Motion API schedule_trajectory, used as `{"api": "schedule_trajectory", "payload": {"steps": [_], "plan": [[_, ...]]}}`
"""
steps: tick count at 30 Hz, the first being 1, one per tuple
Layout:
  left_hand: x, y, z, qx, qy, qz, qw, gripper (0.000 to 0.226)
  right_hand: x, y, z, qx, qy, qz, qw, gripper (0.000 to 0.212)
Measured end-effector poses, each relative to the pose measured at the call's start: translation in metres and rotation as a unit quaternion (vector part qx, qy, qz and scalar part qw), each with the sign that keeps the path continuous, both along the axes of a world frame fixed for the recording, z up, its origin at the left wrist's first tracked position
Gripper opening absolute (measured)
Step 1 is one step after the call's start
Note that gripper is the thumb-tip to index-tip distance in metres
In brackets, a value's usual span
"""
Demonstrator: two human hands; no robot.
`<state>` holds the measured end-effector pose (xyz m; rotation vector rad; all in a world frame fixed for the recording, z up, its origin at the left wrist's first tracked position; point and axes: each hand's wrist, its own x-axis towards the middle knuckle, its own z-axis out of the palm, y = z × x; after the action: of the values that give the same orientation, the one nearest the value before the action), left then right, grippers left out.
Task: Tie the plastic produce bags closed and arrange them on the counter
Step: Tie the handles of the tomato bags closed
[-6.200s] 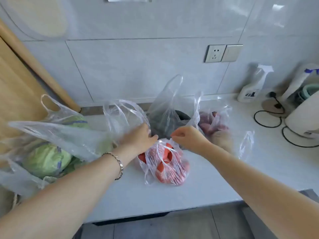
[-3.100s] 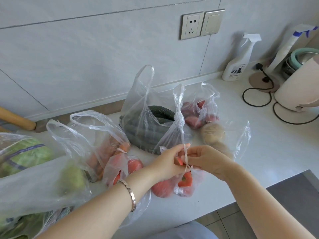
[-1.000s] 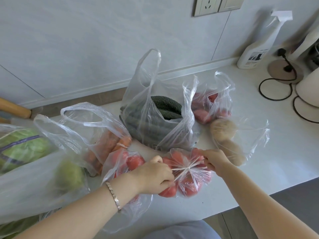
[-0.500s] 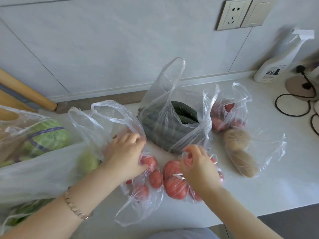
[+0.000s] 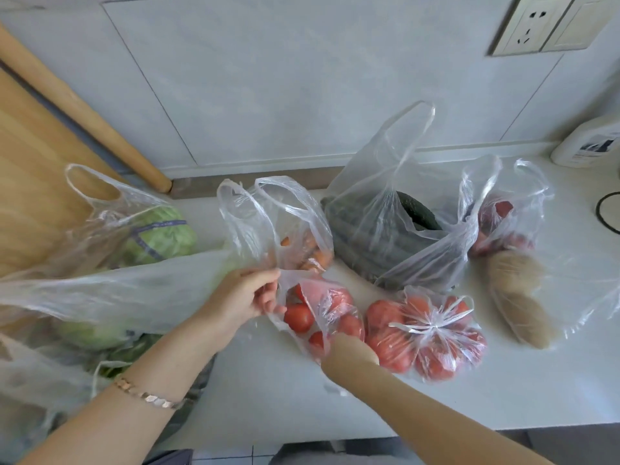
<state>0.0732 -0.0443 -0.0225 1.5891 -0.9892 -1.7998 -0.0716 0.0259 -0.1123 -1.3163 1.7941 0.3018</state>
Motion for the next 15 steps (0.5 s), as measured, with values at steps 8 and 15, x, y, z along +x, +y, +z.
{"api": "schedule_trajectory", "payload": {"steps": [8, 15], "plan": [[0.017, 0.005, 0.019, 0.094, 0.152, 0.079, 0.981, 0.025, -0.098, -0.039, 0.084, -0.05, -0.09, -0.125, 0.987, 0.023], [0.024, 0.023, 0.015, 0.061, 0.195, 0.114, 0.972, 0.035, -0.088, -0.037, 0.108, -0.048, -0.499, -0.354, 0.79, 0.034]]}}
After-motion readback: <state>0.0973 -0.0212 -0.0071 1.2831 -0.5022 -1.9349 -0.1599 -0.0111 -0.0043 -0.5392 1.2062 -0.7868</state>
